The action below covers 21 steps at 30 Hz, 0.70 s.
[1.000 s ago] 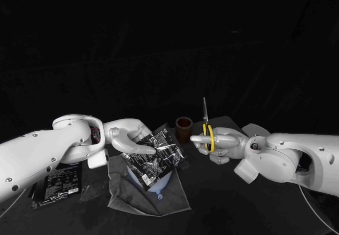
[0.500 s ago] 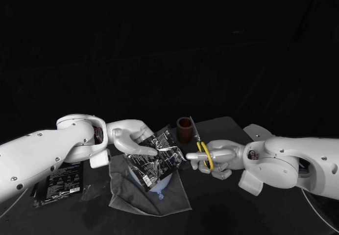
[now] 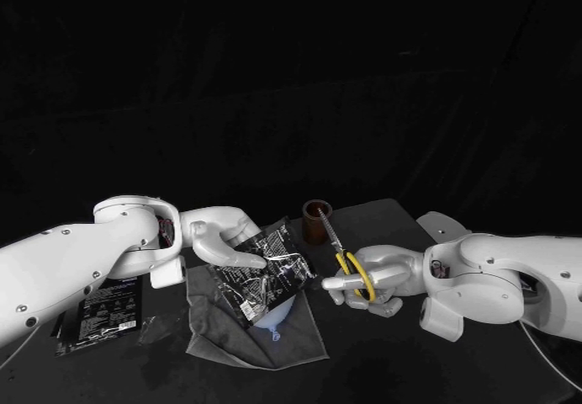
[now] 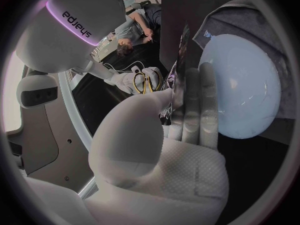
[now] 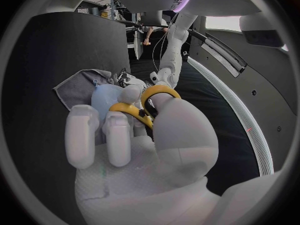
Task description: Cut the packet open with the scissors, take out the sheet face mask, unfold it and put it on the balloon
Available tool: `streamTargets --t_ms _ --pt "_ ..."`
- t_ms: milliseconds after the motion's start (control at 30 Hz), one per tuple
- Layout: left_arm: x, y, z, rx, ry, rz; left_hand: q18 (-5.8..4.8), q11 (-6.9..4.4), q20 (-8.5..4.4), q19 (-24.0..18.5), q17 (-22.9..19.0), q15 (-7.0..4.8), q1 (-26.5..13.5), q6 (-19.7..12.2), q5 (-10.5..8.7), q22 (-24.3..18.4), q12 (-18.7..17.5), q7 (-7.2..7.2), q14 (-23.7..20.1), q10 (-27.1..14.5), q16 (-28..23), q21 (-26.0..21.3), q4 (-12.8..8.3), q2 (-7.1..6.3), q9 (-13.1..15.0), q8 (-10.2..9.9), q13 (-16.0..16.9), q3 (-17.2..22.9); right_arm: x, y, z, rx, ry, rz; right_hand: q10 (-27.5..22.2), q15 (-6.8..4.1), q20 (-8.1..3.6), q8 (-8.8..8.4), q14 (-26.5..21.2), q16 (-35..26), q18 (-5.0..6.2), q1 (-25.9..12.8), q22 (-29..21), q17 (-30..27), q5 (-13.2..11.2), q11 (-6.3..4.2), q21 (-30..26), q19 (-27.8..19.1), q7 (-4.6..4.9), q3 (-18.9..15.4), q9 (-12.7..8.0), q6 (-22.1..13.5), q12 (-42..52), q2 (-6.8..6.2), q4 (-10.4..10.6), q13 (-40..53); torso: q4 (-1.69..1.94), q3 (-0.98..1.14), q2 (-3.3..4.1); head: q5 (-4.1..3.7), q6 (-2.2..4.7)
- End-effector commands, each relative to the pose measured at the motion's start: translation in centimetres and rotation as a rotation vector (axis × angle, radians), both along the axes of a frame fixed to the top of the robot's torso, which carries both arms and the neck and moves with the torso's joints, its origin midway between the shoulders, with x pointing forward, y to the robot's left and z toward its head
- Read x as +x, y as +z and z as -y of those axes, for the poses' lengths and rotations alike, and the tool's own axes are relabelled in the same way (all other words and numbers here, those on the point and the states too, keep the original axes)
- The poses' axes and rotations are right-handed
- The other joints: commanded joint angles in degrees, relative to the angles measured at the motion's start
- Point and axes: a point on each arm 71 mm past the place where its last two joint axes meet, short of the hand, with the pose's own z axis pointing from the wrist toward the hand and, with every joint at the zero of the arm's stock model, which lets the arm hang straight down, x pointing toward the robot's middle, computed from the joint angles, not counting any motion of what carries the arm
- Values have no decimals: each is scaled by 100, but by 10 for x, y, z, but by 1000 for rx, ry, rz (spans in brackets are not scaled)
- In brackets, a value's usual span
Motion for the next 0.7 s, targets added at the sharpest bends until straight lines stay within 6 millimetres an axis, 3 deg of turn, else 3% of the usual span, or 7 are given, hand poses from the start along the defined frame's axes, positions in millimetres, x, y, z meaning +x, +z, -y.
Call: streamTargets --t_ms 33,133,300,700 --pt "-1 0 1 7 -16 0 61 -27 -16 -27 5 -16 25 26 19 7 -24 16 -13 20 23 19 -155 20 506 13 4 175 -2 2 -3 43 47 9 1502 68 80 -199 602 22 -9 181 1140 1504 -19 -159 -67 29 59 39 -165 -41 5808 55 -36 1520 4 2 1 -4 -19" --pt "-1 0 1 4 -16 0 61 -27 -16 -27 5 -16 25 26 19 7 -24 16 -13 20 23 19 -155 20 506 13 4 175 -2 0 -4 27 70 -9 1502 85 103 -304 602 22 -14 288 1150 1504 -10 -144 -42 44 73 91 -272 21 5808 59 -73 1520 1 0 0 2 -29" --pt "-2 1 3 3 -22 -2 61 -28 -15 -31 13 -16 26 30 19 11 -24 13 -17 20 25 24 -154 15 510 11 9 175 -5 -3 -8 -17 133 -35 1502 116 136 -389 602 22 -17 104 1157 1504 -20 -116 -26 55 103 -108 -348 99 5808 -148 59 1520 1 1 1 5 -41" --pt "-6 2 6 4 -39 0 61 -29 -15 -33 17 -16 27 31 19 13 -25 11 -18 19 26 27 -153 12 512 10 12 175 -4 -10 -16 -105 200 -56 1502 100 133 -390 602 22 -35 -281 1192 1504 -21 -139 61 110 74 -625 -279 186 5808 -194 498 1520 -6 9 2 33 -65"
